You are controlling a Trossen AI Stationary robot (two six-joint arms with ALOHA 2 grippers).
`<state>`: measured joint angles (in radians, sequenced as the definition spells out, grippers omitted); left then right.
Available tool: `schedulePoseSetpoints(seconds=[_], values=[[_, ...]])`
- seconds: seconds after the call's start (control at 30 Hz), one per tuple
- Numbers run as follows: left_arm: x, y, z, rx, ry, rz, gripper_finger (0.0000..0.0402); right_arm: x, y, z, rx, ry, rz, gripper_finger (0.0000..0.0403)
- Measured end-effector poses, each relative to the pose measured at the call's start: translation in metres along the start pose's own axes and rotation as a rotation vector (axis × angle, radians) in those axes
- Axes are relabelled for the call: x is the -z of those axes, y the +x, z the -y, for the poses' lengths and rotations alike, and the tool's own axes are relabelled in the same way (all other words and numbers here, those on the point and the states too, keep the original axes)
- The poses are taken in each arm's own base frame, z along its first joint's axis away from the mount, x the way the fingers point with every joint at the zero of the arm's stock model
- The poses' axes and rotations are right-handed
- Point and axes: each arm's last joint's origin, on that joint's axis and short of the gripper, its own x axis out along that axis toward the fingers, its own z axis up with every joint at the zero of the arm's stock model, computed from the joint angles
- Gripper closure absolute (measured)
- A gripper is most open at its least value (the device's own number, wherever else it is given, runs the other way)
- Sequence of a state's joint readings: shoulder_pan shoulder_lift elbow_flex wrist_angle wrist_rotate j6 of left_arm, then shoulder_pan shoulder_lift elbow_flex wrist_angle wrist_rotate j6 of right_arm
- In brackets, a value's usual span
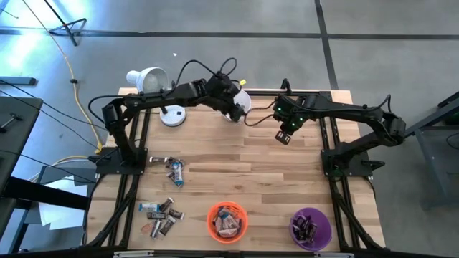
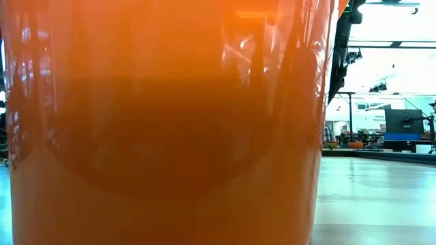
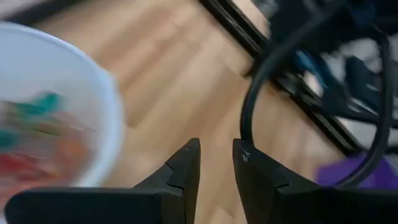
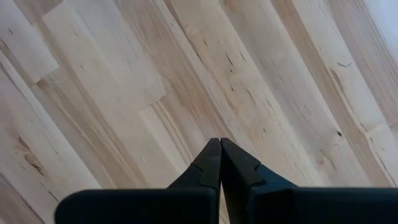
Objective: Organize candy in baskets
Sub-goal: Put the white chocolate bar into the orange bucket
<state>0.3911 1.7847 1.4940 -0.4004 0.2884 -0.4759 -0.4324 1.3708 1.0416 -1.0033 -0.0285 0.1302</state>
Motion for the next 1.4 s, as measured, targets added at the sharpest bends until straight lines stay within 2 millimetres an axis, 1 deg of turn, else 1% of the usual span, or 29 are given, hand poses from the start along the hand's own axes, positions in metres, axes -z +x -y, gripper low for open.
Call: schedulePoseSetpoints(seconds=[0.17,0.27,0.4,0.53,0.67,0.83,0.97,1.2,1.3,1.4], values=[[0.013,0.004,0.023,0.078,0.036,-0.054,0.0317,0.000,0.000,0.000,0.000,0.001,0.000,0.0403],[0.019,0.006,0.033,0.106,0.060,-0.085,0.0317,0.000,0.000,0.000,-0.001,0.014,0.000,0.0403],[0.026,0.003,0.038,0.115,0.065,-0.141,0.0317,0.000,0.000,0.000,-0.002,0.029,0.000,0.0403],[0.034,-0.007,0.041,0.076,0.054,-0.202,0.0317,0.000,0.000,0.000,-0.002,0.067,0.000,0.0403],[0.049,-0.018,0.045,-0.003,0.052,-0.307,0.0317,0.000,0.000,0.000,-0.002,0.103,-0.001,0.0403],[0.072,-0.040,0.059,-0.138,0.098,-0.417,0.0317,0.000,0.000,0.000,-0.002,0.152,-0.001,0.0403],[0.089,-0.061,0.077,-0.219,0.159,-0.439,0.0317,0.000,0.000,0.000,-0.001,0.184,-0.003,0.0403],[0.117,-0.106,0.108,-0.312,0.178,-0.393,0.0317,0.001,0.000,0.000,0.001,0.231,-0.011,0.0403],[0.130,-0.125,0.119,-0.349,0.151,-0.354,0.0317,0.001,0.000,0.000,0.001,0.230,-0.011,0.0403],[0.143,-0.141,0.129,-0.387,0.110,-0.303,0.0317,0.001,0.000,0.000,0.004,0.227,-0.009,0.0403]])
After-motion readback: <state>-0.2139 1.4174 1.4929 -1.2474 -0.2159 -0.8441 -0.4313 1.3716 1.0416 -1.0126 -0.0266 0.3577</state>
